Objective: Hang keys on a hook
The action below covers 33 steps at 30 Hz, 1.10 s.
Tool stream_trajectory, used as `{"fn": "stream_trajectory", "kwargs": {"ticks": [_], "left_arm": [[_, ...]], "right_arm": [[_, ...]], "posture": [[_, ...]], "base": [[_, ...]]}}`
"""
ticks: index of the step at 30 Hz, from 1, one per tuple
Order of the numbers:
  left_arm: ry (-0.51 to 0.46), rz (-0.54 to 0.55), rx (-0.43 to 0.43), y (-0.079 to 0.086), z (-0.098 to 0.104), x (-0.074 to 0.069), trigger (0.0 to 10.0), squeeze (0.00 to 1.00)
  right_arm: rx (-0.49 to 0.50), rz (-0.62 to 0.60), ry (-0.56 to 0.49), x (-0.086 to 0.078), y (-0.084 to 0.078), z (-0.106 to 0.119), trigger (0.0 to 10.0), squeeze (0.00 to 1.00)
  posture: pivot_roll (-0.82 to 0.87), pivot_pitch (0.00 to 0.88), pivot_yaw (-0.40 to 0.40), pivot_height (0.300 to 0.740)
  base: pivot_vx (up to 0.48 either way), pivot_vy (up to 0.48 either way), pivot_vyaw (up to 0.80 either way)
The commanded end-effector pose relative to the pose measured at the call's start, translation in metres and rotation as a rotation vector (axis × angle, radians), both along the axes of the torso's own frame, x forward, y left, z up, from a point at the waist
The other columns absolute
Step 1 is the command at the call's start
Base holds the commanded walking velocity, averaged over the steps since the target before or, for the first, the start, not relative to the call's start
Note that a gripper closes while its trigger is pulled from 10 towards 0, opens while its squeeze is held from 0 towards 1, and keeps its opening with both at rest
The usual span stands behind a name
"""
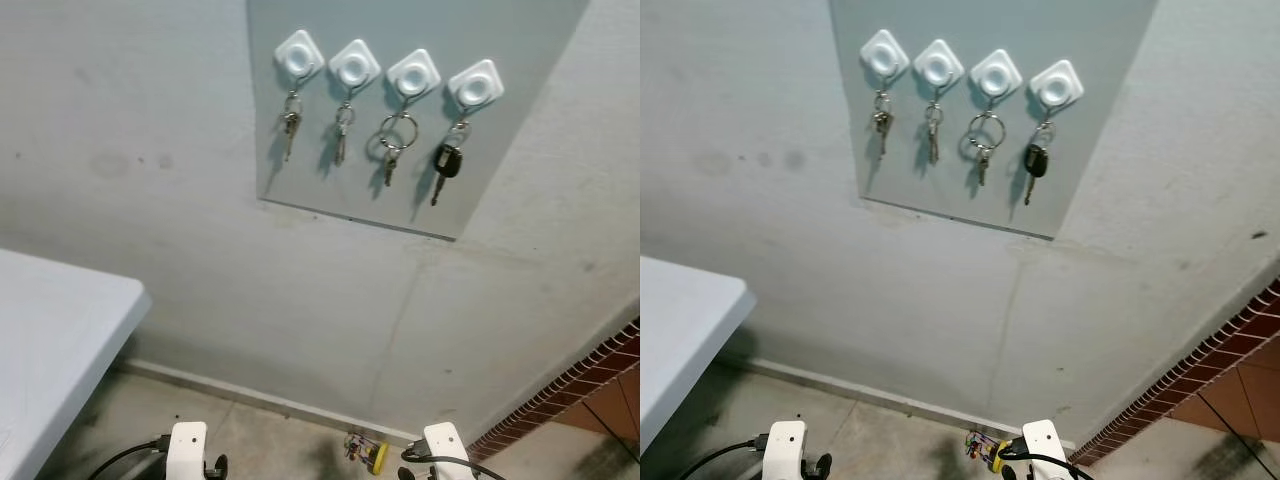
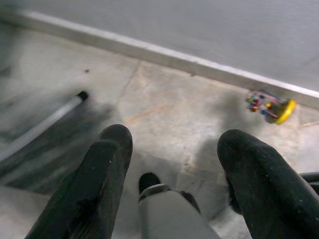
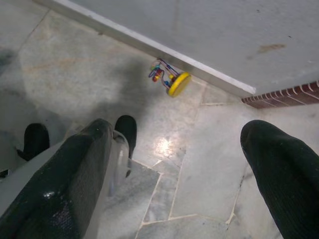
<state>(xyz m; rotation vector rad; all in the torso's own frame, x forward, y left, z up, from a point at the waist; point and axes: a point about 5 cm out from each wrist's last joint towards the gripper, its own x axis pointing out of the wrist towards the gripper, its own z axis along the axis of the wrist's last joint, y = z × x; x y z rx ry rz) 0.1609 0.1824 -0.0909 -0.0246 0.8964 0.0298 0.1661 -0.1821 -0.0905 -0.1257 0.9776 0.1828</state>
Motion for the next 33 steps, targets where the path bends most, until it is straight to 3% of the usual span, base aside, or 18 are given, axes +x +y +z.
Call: {"fn": "stream_trajectory", "kwargs": {"ticks": [1, 33], "left_arm": [[0.011, -0.007, 0.012, 0.0017, -0.0005, -0.0011, 10.0, 0.00], [0.022, 0.007, 0.004, 0.0006, -0.0017, -0.0031, 10.0, 0.00]], "right_arm": [[-0.005, -0.009, 0.004, -0.0012, -0.0020, -0.0004, 10.0, 0.00], [-0.002, -0.021, -0.001, 0.0036, -0.0009, 0.0013, 10.0, 0.00]], "posture": [[-0.06, 0.000, -0.035, 0.724], [-0.06, 0.000, -0.041, 0.724]], "base": [[0.000, 0.000, -0.71], [0.000, 0.000, -0.69]]}}
